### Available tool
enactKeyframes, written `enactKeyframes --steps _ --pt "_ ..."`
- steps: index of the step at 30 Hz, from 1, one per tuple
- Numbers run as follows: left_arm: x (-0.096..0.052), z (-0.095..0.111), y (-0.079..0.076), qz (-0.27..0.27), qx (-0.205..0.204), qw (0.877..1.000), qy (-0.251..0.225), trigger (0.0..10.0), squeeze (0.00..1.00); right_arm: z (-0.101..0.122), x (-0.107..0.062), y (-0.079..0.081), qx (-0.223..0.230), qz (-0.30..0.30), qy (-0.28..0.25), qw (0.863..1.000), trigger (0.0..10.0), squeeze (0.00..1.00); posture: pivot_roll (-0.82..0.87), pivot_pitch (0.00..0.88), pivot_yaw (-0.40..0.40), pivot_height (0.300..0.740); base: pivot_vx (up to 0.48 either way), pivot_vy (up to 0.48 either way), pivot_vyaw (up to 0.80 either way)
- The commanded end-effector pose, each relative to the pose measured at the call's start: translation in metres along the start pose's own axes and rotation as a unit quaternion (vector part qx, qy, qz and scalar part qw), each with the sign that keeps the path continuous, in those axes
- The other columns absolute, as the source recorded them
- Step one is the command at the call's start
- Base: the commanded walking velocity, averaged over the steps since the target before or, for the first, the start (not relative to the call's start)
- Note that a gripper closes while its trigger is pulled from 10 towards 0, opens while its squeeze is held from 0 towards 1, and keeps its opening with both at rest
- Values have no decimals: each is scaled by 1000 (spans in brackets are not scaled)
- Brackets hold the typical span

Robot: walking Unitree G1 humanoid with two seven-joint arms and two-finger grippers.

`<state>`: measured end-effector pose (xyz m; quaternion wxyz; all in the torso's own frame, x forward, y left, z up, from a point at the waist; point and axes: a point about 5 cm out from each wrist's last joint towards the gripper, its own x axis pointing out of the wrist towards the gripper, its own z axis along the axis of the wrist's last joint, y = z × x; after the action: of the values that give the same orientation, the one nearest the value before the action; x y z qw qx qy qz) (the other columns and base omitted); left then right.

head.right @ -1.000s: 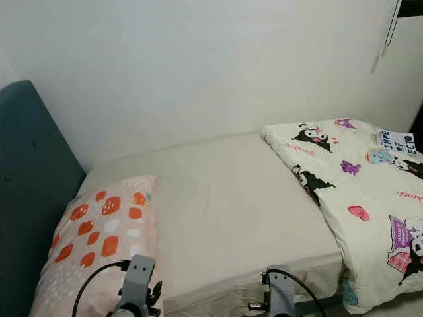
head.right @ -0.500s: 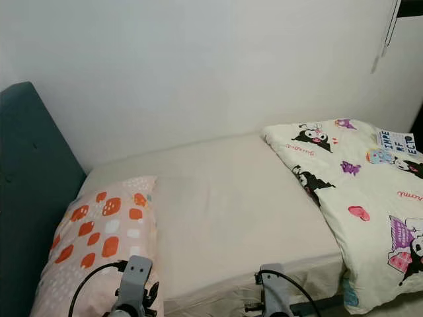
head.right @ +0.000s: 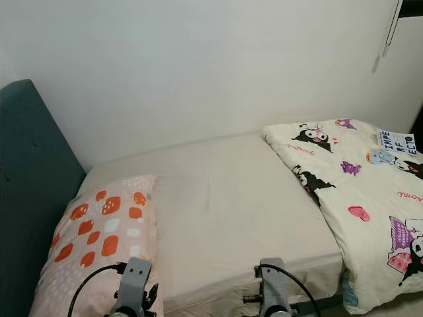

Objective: Clean up the room

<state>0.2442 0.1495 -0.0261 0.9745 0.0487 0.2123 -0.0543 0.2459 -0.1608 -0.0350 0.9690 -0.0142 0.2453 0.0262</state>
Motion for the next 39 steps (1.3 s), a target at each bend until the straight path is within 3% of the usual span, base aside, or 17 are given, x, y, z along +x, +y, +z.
enactKeyframes --steps 1,16,30,39 --pt "0 -1 1 2 1 1000 5 10000 0 -2 -1 4 3 8 1 1000 10000 0 -38 86 41 740 0 0 0" --pt "3 4 -1 2 1 1000 -2 10000 0 -12 -6 -1 -16 -15 18 1000 10000 0 -42 88 47 740 0 0 0" --pt "-1 3 16 35 -5 999 -10 10000 0 -8 -1 19 -22 20 20 999 10000 0 -2 98 26 740 0 0 0" --pt "-4 -1 17 35 -3 999 -6 10000 0 -5 -1 25 -39 38 10 998 10000 0 -20 96 37 740 0 0 0"
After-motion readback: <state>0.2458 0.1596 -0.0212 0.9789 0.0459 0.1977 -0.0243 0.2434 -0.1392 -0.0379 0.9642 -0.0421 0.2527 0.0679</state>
